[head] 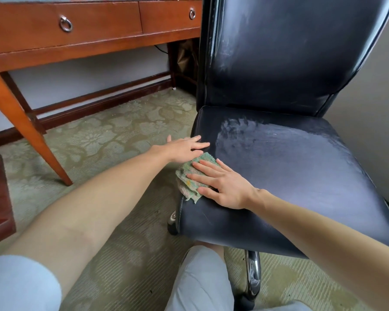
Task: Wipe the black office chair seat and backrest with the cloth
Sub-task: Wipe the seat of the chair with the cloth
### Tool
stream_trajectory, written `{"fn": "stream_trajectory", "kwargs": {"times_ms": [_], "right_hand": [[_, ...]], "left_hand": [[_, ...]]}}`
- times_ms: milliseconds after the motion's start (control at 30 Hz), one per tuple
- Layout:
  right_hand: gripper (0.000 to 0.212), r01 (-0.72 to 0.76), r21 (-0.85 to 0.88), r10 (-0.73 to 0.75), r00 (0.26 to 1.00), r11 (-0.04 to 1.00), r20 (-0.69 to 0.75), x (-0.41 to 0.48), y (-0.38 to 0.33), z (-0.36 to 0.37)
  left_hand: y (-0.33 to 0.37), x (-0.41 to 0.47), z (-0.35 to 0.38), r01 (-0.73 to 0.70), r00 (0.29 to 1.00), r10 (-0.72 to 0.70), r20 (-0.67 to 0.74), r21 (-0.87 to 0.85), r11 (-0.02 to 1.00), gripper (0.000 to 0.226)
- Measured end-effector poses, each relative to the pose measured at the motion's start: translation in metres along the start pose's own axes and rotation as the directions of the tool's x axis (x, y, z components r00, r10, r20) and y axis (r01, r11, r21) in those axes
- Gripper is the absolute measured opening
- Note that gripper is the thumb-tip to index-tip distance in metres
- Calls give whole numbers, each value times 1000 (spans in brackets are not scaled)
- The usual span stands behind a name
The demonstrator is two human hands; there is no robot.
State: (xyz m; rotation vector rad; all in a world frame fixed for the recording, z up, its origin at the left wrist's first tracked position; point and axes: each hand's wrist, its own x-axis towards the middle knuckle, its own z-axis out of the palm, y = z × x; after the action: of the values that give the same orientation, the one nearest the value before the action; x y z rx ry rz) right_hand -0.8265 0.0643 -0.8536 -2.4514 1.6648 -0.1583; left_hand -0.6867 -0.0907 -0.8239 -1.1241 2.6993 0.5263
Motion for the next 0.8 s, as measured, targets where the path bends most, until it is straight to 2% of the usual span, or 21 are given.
{"fn": "stream_trajectory", "kwargs": {"times_ms": [267,633,800], "right_hand": [[51,72,7,-72,997,997,28,-20,5,-4],[59,184,-11,-184,983,983,24,-51,15,-5],[53,220,-11,-220,976,976,-5,-69,20,-8]], "left_hand": [[21,-19,2,89,988,-95,119,61,994,46],[58,-39,19,225,970,-233,75,102,969,48],[68,-46,18,216,973,-224,62,114,970,49]]}}
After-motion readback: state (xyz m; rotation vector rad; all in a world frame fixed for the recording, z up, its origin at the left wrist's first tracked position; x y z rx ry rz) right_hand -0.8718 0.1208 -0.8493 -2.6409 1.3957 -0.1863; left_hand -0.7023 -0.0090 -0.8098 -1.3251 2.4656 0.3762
